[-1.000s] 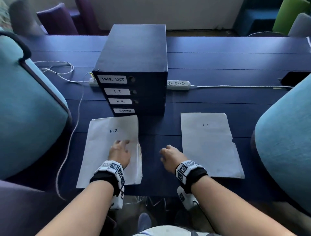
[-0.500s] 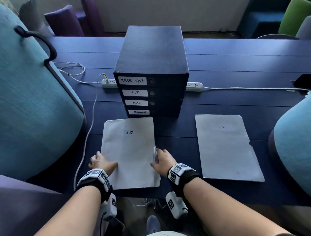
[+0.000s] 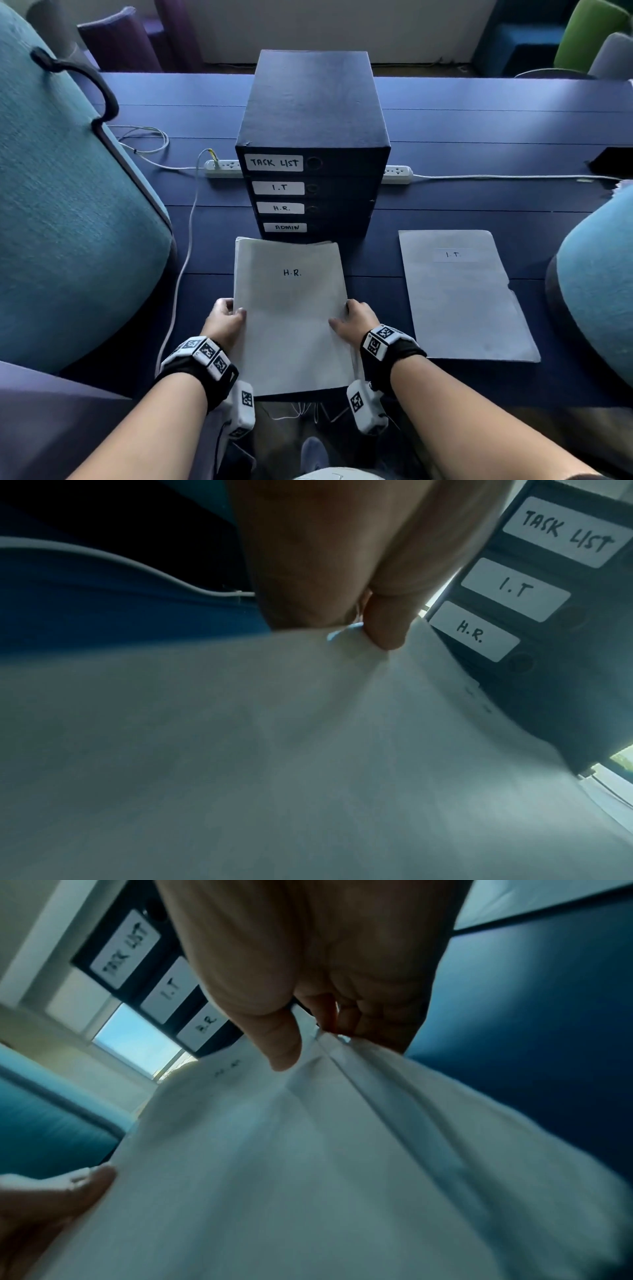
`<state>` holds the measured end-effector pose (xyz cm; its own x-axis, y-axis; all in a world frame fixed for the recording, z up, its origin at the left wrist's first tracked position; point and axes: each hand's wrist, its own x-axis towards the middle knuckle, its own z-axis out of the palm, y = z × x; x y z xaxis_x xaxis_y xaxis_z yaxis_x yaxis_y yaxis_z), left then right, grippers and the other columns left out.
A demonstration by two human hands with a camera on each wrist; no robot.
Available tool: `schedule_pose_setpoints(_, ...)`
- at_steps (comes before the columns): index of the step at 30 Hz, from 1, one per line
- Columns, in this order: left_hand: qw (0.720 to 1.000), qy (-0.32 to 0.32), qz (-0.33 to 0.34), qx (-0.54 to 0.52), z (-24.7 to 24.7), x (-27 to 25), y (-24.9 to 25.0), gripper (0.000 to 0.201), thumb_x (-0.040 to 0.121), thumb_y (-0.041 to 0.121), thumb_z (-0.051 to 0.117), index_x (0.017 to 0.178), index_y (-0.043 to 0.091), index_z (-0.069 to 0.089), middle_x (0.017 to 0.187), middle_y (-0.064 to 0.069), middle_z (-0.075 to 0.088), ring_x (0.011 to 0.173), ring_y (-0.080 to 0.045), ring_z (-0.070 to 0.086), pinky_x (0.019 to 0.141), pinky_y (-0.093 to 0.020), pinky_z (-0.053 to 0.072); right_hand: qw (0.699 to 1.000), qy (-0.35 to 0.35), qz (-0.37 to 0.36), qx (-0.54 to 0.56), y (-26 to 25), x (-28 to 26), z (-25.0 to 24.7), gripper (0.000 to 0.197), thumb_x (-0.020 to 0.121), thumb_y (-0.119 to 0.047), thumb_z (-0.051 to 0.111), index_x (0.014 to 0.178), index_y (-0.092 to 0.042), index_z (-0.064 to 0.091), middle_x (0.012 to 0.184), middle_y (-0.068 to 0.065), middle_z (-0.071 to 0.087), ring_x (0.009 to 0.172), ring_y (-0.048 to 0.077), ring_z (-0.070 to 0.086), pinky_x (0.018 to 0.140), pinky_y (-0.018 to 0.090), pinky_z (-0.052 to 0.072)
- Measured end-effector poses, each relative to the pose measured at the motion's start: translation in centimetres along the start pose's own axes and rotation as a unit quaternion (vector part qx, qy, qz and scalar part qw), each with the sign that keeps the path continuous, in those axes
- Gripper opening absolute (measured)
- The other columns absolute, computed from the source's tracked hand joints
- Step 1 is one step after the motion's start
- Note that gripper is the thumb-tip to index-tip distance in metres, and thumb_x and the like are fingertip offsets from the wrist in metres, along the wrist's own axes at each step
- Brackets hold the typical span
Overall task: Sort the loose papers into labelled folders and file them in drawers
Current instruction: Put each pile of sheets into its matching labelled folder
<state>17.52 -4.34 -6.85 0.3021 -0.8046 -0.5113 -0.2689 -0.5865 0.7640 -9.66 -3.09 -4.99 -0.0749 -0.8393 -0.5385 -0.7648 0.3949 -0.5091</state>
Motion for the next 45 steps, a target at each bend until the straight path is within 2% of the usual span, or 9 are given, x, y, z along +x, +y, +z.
schedule_pose_setpoints(5, 0.989, -0.039, 0.033, -0.138, 1.0, -3.3, 1.9, 0.022, 0.092, -0.004, 0.058, 0.097, 0.016, 0.052, 0.104, -0.018, 0.064, 0.091, -0.031, 0.062, 0.090, -0.052, 0.051, 0.998, 0.035, 0.011, 0.058, 1.5, 0.1, -1.6, 0.036, 0.087, -0.041, 0.062, 0.099, -0.009, 0.048, 0.106, 0.009, 0.055, 0.088, 0.021, 0.051, 0.072, 0.027, 0.038)
schedule_pose_setpoints(13, 0.964, -0.109, 0.036, -0.238, 5.0, -5.9, 3.9, 0.030, 0.091, -0.008, 0.057, 0.102, 0.019, 0.055, 0.101, -0.013, 0.065, 0.082, -0.028, 0.062, 0.085, -0.049, 0.051, 0.973, 0.126, 0.008, 0.193, 4.4, -0.8, -5.1, 0.024, 0.085, -0.022, 0.066, 0.097, -0.010, 0.049, 0.077, -0.001, 0.046, 0.076, 0.019, 0.046, 0.061, 0.028, 0.038)
schedule_pose_setpoints(19, 0.941, -0.202, 0.033, -0.269, 8.9, -7.8, 6.8, 0.027, 0.092, -0.006, 0.055, 0.106, 0.017, 0.058, 0.098, -0.011, 0.068, 0.071, -0.022, 0.068, 0.061, -0.038, 0.059, 0.964, 0.181, 0.027, 0.192, 7.3, -1.8, -9.3, 0.027, 0.087, -0.020, 0.063, 0.111, -0.014, 0.052, 0.086, 0.003, 0.056, 0.081, 0.021, 0.051, 0.067, 0.025, 0.034)
schedule_pose_setpoints(25, 0.907, -0.310, 0.059, -0.280, 13.2, -10.5, 11.8, 0.037, 0.092, 0.003, 0.055, 0.126, 0.016, 0.056, 0.112, -0.016, 0.069, 0.090, -0.030, 0.069, 0.071, -0.040, 0.059, 0.939, 0.235, 0.041, 0.246, 11.2, -2.6, -13.7, 0.022, 0.087, -0.016, 0.058, 0.109, -0.012, 0.056, 0.070, -0.003, 0.051, 0.072, 0.019, 0.052, 0.060, 0.027, 0.039)
schedule_pose_setpoints(31, 0.871, -0.364, 0.101, -0.314, 17.7, -12.3, 17.0, 0.039, 0.084, 0.000, 0.065, 0.119, 0.018, 0.060, 0.100, -0.008, 0.073, 0.084, -0.023, 0.070, 0.068, -0.037, 0.059, 0.881, 0.335, -0.017, 0.333, 13.4, -3.5, -19.4, 0.034, 0.087, -0.016, 0.060, 0.120, -0.021, 0.057, 0.102, -0.002, 0.066, 0.091, 0.015, 0.060, 0.080, 0.026, 0.045)
schedule_pose_setpoints(36, 0.914, -0.303, 0.079, -0.258, 21.5, -11.8, 15.7, 0.025, 0.094, 0.002, 0.053, 0.115, 0.016, 0.055, 0.096, -0.010, 0.069, 0.081, -0.027, 0.065, 0.067, -0.038, 0.058, 0.884, 0.387, -0.006, 0.262, 15.7, -2.7, -20.9, 0.041, 0.085, -0.023, 0.060, 0.125, -0.015, 0.056, 0.117, 0.009, 0.060, 0.106, 0.026, 0.057, 0.094, 0.032, 0.044)
schedule_pose_setpoints(40, 0.968, -0.223, 0.023, -0.114, 24.7, -9.5, 10.7, 0.027, 0.087, 0.013, 0.067, 0.111, 0.012, 0.054, 0.107, -0.018, 0.068, 0.092, -0.031, 0.066, 0.086, -0.052, 0.055, 0.965, 0.228, 0.100, 0.086, 19.1, -1.5, -17.9, 0.039, 0.086, -0.008, 0.052, 0.125, -0.008, 0.054, 0.126, 0.015, 0.052, 0.118, 0.031, 0.050, 0.092, 0.026, 0.036)
schedule_pose_setpoints(42, 0.980, -0.198, 0.027, -0.004, 25.8, -7.1, 7.5, 0.041, 0.073, 0.030, 0.071, 0.106, 0.015, 0.054, 0.109, -0.017, 0.069, 0.095, -0.031, 0.068, 0.090, -0.052, 0.054, 0.977, 0.166, 0.122, 0.048, 20.1, -1.4, -16.4, 0.038, 0.085, -0.004, 0.047, 0.123, -0.010, 0.054, 0.127, 0.015, 0.050, 0.112, 0.030, 0.052, 0.086, 0.025, 0.038)
schedule_pose_setpoints(45, 0.985, -0.160, 0.040, 0.050, 26.4, -6.2, 6.7, 0.045, 0.080, 0.023, 0.068, 0.120, 0.015, 0.049, 0.113, -0.013, 0.067, 0.099, -0.030, 0.066, 0.094, -0.047, 0.052, 0.980, 0.158, 0.116, 0.039, 20.3, -1.2, -16.3, 0.040, 0.084, 0.000, 0.044, 0.122, -0.010, 0.052, 0.123, 0.014, 0.049, 0.107, 0.030, 0.052, 0.077, 0.022, 0.034)
